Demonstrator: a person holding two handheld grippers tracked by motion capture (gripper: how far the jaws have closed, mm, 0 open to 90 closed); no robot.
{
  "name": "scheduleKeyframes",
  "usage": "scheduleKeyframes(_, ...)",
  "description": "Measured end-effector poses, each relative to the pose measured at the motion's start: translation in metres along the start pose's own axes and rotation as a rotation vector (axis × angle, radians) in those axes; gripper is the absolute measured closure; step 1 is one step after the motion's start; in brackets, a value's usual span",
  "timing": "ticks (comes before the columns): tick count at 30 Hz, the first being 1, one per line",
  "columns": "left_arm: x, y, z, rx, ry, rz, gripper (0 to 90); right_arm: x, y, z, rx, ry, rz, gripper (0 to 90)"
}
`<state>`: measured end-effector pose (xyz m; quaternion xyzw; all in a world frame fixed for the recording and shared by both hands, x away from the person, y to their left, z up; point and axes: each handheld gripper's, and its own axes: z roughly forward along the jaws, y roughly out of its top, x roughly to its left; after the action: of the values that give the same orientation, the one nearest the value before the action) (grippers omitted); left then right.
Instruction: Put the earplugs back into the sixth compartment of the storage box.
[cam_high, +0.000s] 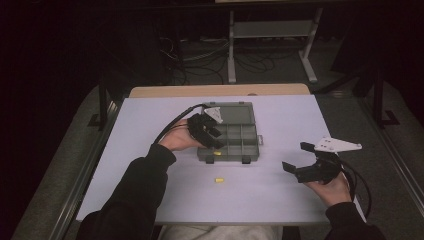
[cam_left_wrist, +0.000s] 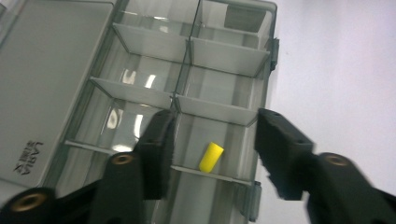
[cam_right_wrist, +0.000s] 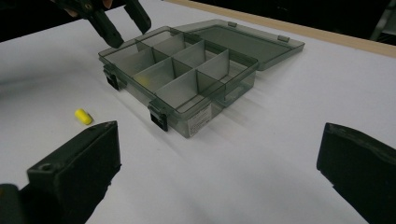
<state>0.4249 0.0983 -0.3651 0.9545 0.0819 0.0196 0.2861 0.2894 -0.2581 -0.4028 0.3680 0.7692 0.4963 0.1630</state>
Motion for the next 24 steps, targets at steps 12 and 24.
scheduleKeyframes(12,-0.022,0.000,-0.022,-0.109,-0.047,0.013,28.2,0.000,0.000,0.000,0.003,0.000,0.000,0.0)
scheduleKeyframes(24,-0.043,-0.003,-0.032,-0.135,0.000,0.015,5.4,0.000,0.000,0.000,0.006,0.000,0.002,0.0)
